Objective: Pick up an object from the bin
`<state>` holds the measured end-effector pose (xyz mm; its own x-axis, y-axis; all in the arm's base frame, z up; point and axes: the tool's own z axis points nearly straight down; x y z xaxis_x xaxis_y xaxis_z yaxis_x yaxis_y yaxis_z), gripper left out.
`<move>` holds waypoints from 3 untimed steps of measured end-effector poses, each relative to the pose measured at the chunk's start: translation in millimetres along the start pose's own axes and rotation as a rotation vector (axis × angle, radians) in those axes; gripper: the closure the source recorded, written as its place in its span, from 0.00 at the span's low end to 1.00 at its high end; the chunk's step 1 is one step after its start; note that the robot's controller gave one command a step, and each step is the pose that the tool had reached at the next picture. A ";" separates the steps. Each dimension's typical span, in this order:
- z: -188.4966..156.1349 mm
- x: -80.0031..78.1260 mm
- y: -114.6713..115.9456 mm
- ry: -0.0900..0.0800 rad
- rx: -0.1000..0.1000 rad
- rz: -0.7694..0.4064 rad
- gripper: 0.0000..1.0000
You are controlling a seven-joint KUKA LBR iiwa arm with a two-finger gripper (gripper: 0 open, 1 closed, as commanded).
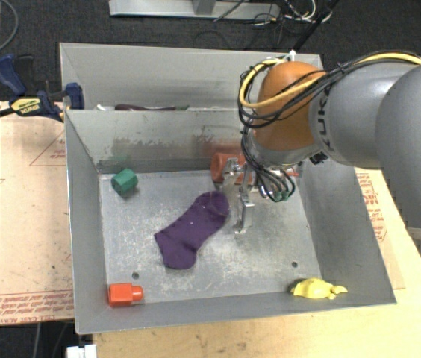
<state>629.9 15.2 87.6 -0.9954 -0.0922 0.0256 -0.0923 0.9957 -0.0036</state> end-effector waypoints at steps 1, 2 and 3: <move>1.0 8.6 33.6 -0.008 0.000 -0.160 0.00; 17.6 23.2 65.5 -0.002 -0.001 -0.192 1.00; 17.6 23.2 65.5 -0.002 -0.001 -0.192 1.00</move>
Offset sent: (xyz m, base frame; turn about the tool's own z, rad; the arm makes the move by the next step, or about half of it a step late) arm -0.0303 0.0617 -0.0176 -0.1906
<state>600.2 78.2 70.4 -0.9595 -0.2808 0.0233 -0.2808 0.9598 0.0024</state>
